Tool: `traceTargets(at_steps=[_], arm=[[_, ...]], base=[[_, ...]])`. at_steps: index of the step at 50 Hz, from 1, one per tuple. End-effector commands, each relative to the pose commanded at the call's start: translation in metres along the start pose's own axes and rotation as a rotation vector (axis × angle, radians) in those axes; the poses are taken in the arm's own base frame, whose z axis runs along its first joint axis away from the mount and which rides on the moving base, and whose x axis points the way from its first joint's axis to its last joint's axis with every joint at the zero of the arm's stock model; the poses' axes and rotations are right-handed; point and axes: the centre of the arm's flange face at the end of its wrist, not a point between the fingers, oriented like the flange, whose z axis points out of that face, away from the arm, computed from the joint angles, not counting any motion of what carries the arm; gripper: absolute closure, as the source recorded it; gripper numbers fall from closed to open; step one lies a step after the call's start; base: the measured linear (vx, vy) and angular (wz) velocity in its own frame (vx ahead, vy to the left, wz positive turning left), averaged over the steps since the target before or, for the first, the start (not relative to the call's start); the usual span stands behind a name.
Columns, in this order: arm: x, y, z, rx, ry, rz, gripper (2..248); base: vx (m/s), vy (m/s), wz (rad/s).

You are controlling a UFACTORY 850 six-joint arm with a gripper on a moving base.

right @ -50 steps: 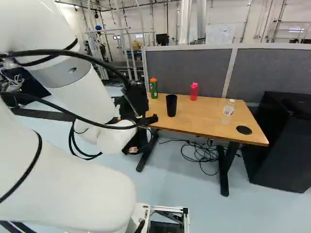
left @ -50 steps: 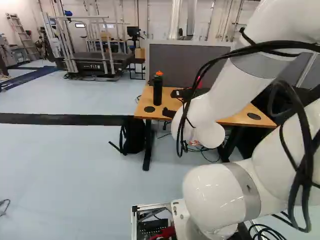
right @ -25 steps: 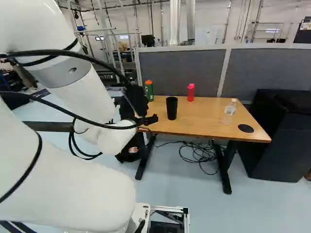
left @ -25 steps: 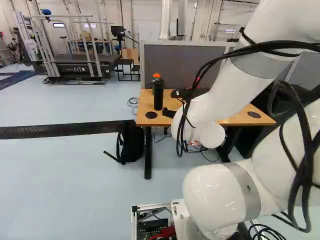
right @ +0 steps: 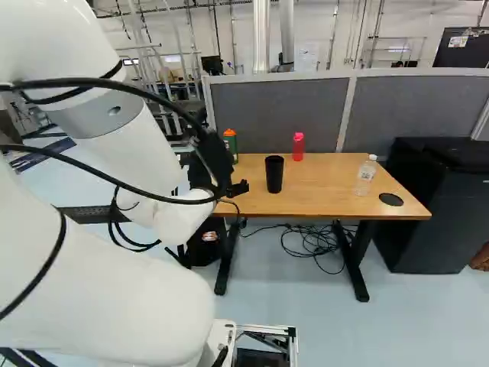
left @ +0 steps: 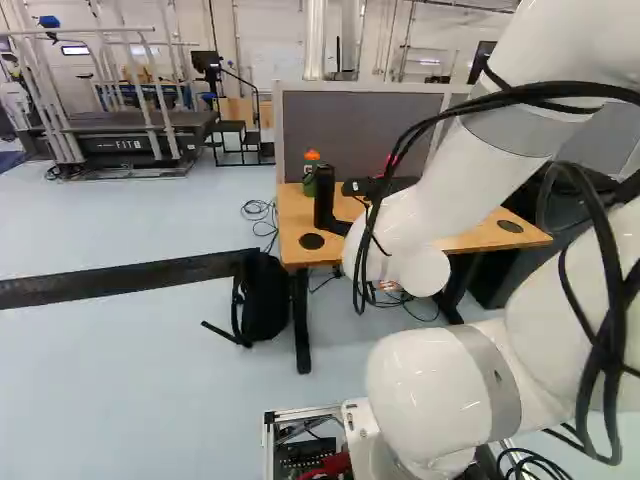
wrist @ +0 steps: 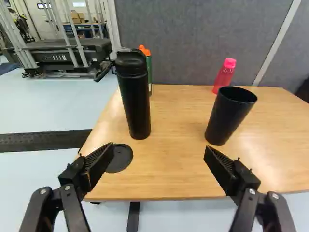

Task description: Pick up the green bottle from the table

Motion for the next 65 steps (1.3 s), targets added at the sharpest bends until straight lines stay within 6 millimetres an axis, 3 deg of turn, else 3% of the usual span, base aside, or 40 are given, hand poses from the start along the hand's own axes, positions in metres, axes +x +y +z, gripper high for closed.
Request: traceTargets(at_steps=[29, 65], arm=[[0.0, -0.0044, 0.0, 0.015, 0.0, -0.005, 2], [0.0089, -0.0058, -0.005, 0.021, 0.039, -0.007, 2]], base=[[0.104, 0.228, -0.03], [0.002, 0.007, 0.0]])
